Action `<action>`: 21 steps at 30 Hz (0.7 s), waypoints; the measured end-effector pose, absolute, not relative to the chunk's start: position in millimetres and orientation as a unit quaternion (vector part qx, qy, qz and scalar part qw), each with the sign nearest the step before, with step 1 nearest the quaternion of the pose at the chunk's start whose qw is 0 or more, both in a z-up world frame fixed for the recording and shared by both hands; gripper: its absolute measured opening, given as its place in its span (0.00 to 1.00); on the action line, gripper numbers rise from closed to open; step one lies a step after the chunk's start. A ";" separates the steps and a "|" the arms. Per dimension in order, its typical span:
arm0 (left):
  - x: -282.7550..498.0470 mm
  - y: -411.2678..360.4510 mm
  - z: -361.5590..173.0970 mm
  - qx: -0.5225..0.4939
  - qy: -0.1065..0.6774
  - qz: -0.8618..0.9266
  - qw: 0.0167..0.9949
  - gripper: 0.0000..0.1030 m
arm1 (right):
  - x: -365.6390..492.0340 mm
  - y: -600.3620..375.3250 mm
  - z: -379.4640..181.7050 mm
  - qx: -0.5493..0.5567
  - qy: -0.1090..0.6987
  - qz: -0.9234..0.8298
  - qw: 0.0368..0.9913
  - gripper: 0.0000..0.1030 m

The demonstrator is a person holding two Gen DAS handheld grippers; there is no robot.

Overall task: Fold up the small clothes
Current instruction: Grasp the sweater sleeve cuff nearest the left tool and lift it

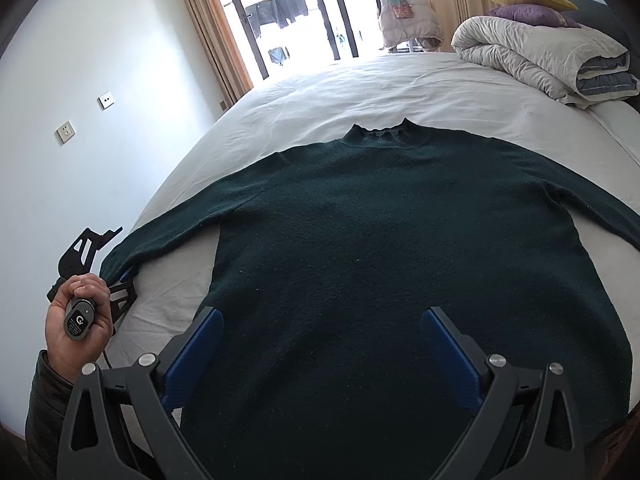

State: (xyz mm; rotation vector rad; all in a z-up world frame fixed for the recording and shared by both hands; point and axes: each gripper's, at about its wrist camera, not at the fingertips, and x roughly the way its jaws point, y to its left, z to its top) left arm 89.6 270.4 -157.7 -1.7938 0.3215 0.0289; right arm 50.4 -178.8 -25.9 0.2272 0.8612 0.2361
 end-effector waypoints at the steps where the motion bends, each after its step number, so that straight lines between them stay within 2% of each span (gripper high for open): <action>1: 86.7 272.1 -158.4 -0.786 0.129 0.012 0.605 0.51 | 51.0 -179.8 -26.7 0.111 0.415 0.113 0.896 0.99; 6: 73.9 282.7 -156.5 -0.803 0.086 0.038 0.588 0.51 | 52.3 -183.5 -29.8 0.118 0.416 0.115 0.894 0.99; 12: 65.9 300.9 -148.4 -0.791 0.075 0.057 0.605 0.51 | 52.3 -195.2 -29.4 0.125 0.409 0.107 0.898 0.99; 14: 69.4 306.4 -143.7 -0.772 0.094 0.059 0.625 0.39 | 53.2 -199.7 -30.6 0.128 0.409 0.105 0.897 0.99; 15: 70.7 301.0 -145.8 -0.760 0.108 0.067 0.638 0.26 | 53.5 -201.6 -31.5 0.129 0.408 0.104 0.898 0.98; 18: 66.6 311.7 -143.5 -0.739 0.127 0.093 0.655 0.07 | 54.7 -208.4 -34.0 0.136 0.408 0.104 0.897 0.96; 21: 64.8 322.3 -129.8 -0.711 0.135 0.113 0.681 0.06 | 54.7 -218.2 -37.3 0.145 0.404 0.101 0.898 0.95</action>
